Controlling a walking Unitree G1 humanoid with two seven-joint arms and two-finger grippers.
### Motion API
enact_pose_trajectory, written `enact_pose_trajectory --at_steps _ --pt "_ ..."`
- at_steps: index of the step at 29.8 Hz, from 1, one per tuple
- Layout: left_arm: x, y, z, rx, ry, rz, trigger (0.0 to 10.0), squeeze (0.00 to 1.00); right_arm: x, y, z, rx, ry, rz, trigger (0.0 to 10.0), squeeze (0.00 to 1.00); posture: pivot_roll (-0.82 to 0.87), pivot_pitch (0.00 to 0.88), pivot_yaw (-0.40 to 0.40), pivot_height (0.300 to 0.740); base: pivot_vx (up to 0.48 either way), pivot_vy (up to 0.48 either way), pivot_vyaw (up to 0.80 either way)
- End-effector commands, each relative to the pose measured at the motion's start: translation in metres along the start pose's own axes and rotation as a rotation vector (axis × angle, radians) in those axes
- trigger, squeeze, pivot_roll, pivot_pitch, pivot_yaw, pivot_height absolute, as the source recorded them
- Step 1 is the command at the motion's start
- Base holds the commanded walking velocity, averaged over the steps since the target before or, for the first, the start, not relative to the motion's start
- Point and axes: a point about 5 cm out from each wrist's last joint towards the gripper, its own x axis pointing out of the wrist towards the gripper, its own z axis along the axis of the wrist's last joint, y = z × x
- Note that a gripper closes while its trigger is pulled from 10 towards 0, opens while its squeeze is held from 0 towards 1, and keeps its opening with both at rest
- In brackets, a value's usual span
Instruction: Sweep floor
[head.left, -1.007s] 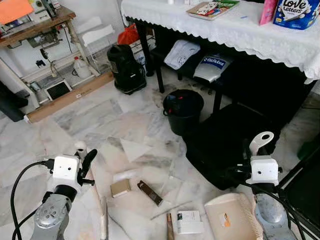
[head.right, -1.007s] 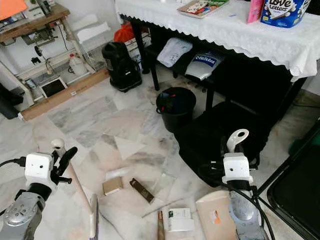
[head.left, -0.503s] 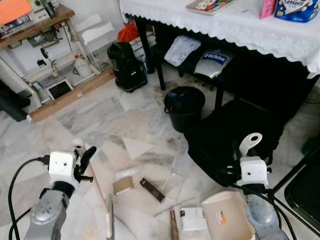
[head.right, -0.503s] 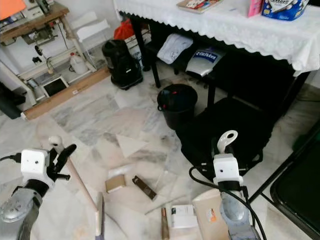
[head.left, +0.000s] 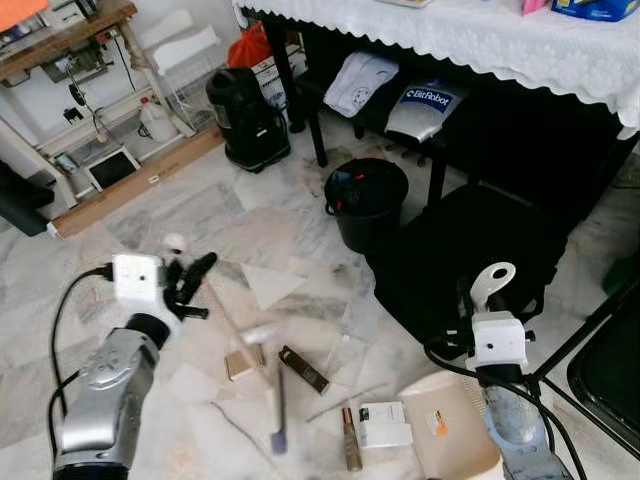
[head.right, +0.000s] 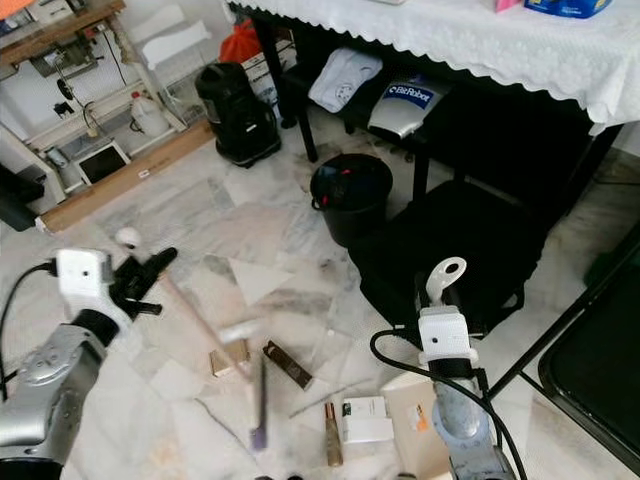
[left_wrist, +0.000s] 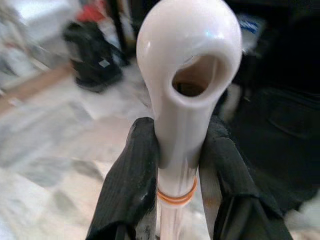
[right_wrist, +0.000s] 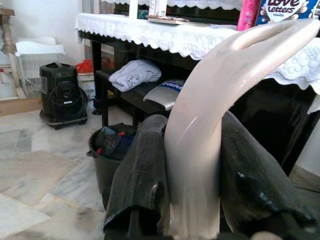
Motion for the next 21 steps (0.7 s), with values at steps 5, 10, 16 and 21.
enact_pose_trajectory --at_steps 5,10,16,21 --pt "-0.006 0.0 -0.013 -0.033 0.089 -0.016 10.0 0.0 -0.008 0.012 -0.01 0.013 0.067 0.048 10.0 0.0 0.02 0.208 0.195 0.74 0.0 0.0 0.0" --pt "-0.013 -0.005 -0.025 -0.027 0.16 -0.048 10.0 0.0 -0.004 0.009 -0.009 0.011 0.066 0.038 10.0 0.0 0.01 0.208 0.188 0.74 0.0 0.0 0.0" --pt "-0.016 -0.01 -0.034 -0.057 0.229 -0.092 10.0 0.0 -0.001 0.012 -0.009 0.015 0.07 0.037 10.0 0.0 0.01 0.198 0.184 0.74 0.0 0.0 0.0" --pt "-0.014 -0.013 -0.034 -0.128 0.246 -0.124 10.0 0.0 0.002 0.01 -0.008 0.02 0.065 0.028 10.0 0.0 0.01 0.193 0.187 0.74 0.0 0.0 0.0"
